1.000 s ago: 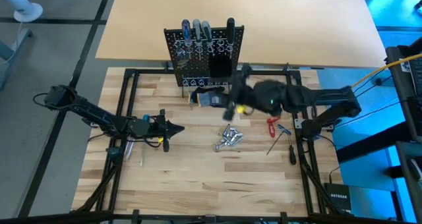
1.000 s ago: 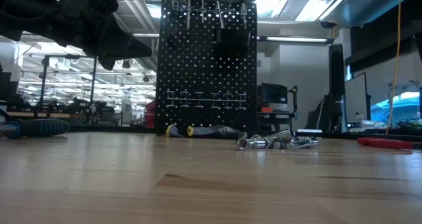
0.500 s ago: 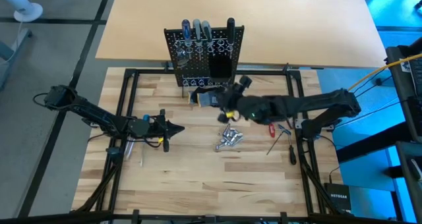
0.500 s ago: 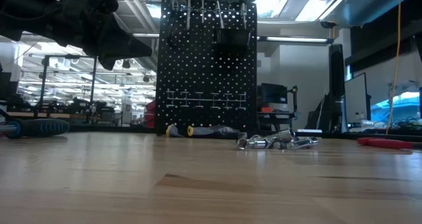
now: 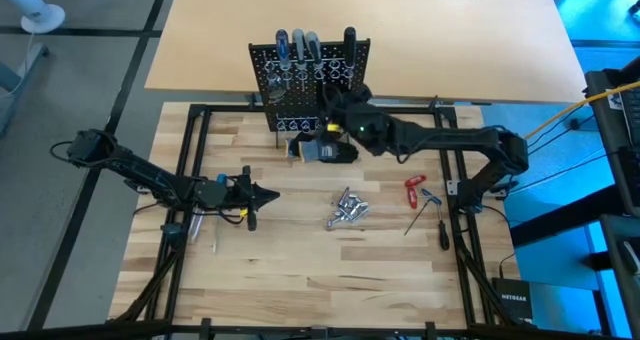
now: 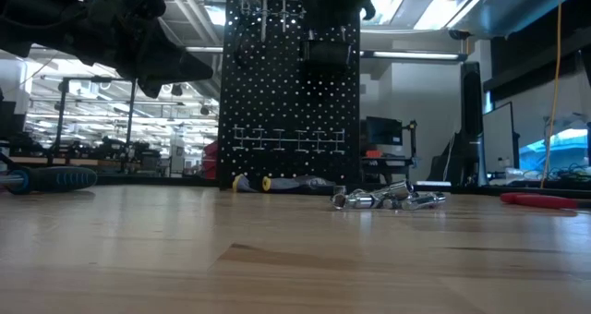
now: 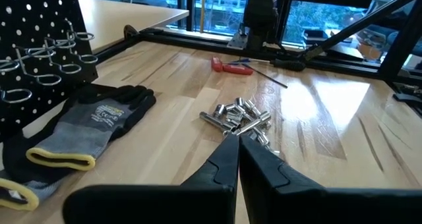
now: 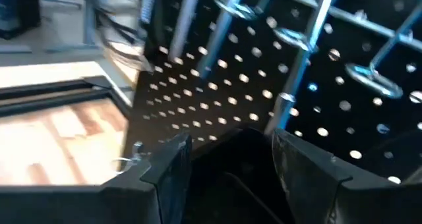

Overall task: Hang tools onto peg board
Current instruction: Hang the gray screwdriver on the pegboard

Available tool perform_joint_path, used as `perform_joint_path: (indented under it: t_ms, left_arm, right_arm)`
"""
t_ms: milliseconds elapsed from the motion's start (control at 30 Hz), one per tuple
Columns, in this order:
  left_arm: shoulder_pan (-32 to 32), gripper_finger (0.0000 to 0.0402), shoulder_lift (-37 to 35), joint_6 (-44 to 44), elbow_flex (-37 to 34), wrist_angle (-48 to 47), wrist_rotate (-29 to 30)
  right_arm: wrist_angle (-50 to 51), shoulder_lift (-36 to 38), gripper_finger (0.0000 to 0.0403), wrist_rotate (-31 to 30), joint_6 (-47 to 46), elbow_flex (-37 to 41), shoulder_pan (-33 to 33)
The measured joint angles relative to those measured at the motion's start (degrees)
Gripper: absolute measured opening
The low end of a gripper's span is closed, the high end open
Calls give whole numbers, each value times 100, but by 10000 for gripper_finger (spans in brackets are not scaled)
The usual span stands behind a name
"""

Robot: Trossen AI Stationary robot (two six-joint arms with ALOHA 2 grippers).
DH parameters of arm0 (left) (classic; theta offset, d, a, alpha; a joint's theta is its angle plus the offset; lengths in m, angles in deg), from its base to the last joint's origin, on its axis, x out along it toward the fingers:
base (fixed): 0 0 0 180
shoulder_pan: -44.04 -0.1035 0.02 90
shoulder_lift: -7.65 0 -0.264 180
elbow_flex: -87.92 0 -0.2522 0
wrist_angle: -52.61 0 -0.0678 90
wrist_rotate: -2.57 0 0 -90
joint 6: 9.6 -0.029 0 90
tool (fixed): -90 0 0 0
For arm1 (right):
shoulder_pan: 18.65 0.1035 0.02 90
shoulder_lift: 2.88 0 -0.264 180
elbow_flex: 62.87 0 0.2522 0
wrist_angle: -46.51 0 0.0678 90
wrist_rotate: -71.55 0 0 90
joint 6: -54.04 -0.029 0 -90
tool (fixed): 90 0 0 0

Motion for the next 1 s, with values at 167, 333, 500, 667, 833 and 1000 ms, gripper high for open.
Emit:
perform_joint_path:
  t_ms: [167,333,500,667,833,1000]
  left_arm:
    - [-2,4,2,-3,0,1,1]
    - [-2,4,0,-15,0,2,0]
    - [-4,4,2,-22,0,1,2]
    - [-6,4,0,-20,0,3,2]
    - [-6,4,0,-21,0,-1,2]
    - [-6,4,0,-9,0,-8,2]
  right_arm:
    - [-261,-76,209,1,-25,2,-272]
    - [-516,-76,209,306,-34,2,-409]
    - [-705,-135,209,458,-37,-1,-446]
    - [-816,-275,209,612,-33,7,-435]
    - [-1040,-333,209,848,-31,2,-431]
    - [-975,-334,209,714,-17,2,-431]
